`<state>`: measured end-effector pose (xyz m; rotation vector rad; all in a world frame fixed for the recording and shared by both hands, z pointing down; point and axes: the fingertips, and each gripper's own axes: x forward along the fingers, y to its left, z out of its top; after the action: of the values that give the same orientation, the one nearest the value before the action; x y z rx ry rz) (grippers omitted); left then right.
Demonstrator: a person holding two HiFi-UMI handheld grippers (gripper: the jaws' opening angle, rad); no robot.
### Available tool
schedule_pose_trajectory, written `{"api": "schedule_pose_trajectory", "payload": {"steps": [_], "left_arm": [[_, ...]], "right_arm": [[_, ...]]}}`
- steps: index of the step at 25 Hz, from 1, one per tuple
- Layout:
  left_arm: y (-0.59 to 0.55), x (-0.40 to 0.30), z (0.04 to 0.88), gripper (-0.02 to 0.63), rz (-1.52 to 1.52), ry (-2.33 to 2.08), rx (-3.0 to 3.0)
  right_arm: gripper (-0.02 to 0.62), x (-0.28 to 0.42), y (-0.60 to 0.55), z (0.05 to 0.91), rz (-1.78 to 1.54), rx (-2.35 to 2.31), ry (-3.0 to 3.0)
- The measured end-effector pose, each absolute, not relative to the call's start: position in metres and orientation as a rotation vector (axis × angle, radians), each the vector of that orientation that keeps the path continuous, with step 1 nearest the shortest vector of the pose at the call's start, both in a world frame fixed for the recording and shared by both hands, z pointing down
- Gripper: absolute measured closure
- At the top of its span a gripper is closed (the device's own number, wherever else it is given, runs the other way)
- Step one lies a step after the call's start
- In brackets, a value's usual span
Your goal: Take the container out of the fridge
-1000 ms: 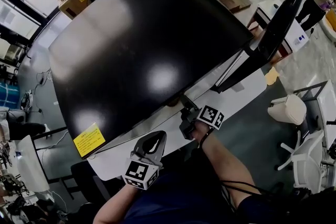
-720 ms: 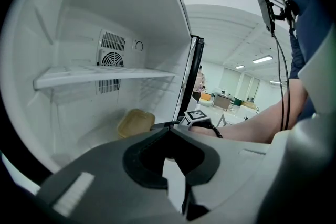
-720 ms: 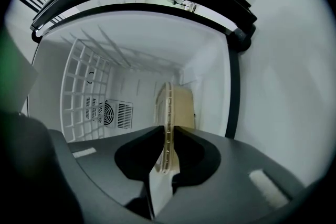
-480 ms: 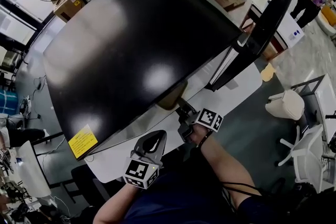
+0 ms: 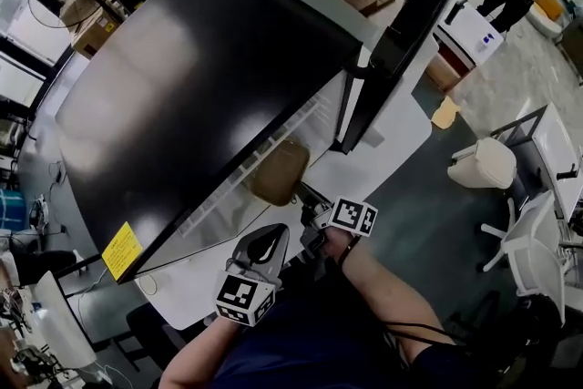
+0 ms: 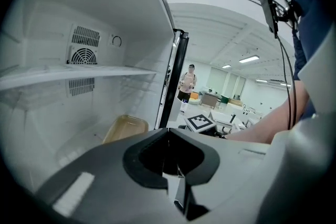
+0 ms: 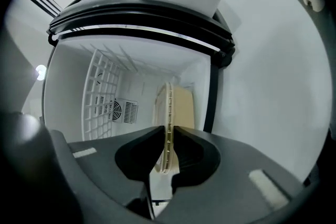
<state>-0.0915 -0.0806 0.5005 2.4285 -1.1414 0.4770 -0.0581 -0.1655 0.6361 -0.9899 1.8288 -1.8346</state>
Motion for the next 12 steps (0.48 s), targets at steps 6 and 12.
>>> {"api": "schedule_pose_trajectory", "payload": {"steps": [6, 12], "left_arm": [[-0.078, -0.064, 0.502, 0.603, 0.490, -1.056, 2.475], [-0.080, -0.040, 0.500, 0.603, 0.498, -0.985, 2.518]], "right_arm": [[0.534, -0.043, -0.144, 0.637, -1.834, -1.008, 1.843], [0.534, -0.024, -0.127, 0.637, -1.829, -1.026, 1.821]]}}
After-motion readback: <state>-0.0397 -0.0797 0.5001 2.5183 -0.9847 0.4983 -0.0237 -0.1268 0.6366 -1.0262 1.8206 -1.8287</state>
